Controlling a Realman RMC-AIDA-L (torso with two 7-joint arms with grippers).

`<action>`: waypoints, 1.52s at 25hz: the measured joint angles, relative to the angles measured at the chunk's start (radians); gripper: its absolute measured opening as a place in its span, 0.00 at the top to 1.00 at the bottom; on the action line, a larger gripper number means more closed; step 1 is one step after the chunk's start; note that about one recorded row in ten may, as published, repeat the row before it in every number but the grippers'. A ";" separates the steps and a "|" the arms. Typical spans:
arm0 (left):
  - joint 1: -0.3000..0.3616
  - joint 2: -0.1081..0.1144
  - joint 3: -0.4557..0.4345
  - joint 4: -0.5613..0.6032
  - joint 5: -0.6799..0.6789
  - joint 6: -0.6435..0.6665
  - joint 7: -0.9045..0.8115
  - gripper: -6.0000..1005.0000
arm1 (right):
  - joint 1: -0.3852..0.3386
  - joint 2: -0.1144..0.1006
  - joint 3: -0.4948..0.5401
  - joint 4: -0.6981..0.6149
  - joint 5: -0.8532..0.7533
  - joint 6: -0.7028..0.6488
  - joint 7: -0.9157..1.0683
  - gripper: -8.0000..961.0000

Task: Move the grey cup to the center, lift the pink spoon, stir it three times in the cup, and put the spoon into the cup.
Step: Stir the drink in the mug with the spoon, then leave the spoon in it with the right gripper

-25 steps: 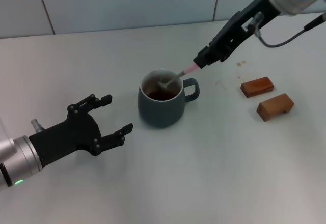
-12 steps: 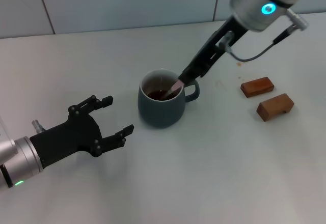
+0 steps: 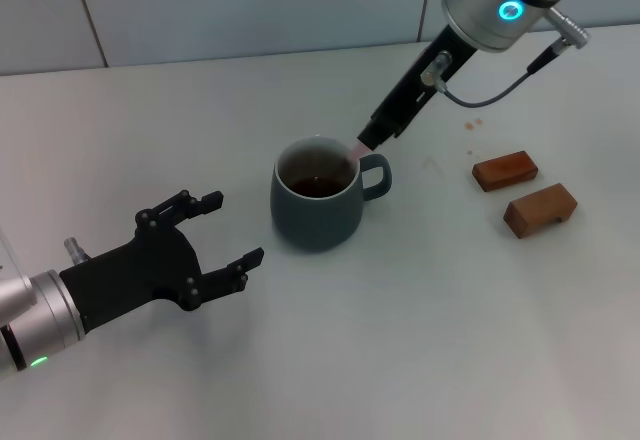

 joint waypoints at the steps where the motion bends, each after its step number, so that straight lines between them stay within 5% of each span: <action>1: -0.001 0.000 0.001 0.000 0.000 -0.001 0.000 0.17 | 0.001 0.000 0.000 -0.002 -0.002 -0.014 0.001 0.87; 8: -0.002 0.000 0.002 0.000 0.000 -0.002 0.000 0.17 | 0.020 0.021 -0.005 0.001 0.003 -0.019 -0.002 0.87; 19: -0.011 -0.002 0.013 -0.007 0.000 -0.013 0.001 0.17 | 0.020 0.004 0.001 -0.001 -0.020 -0.018 0.003 0.87; 25: -0.016 -0.002 0.013 -0.006 0.000 -0.015 0.000 0.17 | 0.030 0.023 -0.011 -0.008 -0.017 -0.049 -0.001 0.87; 38: -0.028 -0.003 0.013 -0.007 0.000 -0.020 0.000 0.17 | 0.047 0.022 -0.011 -0.009 -0.044 -0.056 0.003 0.87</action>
